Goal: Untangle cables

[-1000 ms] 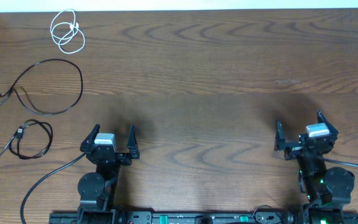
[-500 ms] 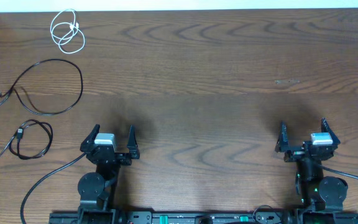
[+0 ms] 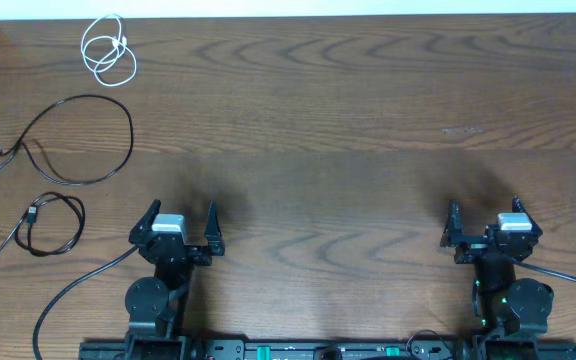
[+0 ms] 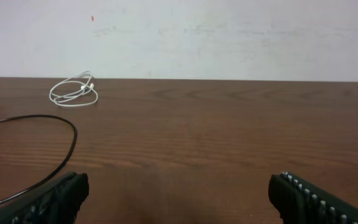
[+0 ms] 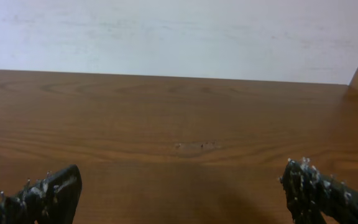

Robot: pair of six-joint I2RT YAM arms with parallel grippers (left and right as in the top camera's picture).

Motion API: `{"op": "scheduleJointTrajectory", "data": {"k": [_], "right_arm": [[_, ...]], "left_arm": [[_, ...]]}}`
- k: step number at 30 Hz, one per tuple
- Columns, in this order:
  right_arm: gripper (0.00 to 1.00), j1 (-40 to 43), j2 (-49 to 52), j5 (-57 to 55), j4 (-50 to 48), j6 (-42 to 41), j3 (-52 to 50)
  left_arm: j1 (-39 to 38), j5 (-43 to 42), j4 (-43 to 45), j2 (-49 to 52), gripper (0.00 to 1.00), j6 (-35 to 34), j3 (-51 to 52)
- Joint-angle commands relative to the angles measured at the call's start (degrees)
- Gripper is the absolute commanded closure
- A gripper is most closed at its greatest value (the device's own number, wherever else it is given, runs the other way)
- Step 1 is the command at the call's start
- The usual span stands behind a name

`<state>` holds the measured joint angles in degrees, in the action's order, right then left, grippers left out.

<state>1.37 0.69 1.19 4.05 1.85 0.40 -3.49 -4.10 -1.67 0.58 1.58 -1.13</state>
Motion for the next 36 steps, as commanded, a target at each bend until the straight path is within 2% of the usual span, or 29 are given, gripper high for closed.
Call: {"op": "scheduleJointTrajectory", "data": {"k": [1,14,36], "right_arm": [[0.01,-0.7,-0.4,-0.8,0.3,-1.0,-0.1],[0.01,-0.7,-0.4,-1.7,0.5,-5.0,-0.1],[0.01,-0.7,-0.4,-0.9,0.3,-2.4,-0.1]], "left_arm": [[-0.1,-0.3,-2.1,-0.3,0.02,0.8,0.9],[-0.1,-0.3,-2.1,-0.3,0.02,0.8,0.9],[-0.1,-0.3,-2.1,-0.3,0.02,0.8,0.9]]}}
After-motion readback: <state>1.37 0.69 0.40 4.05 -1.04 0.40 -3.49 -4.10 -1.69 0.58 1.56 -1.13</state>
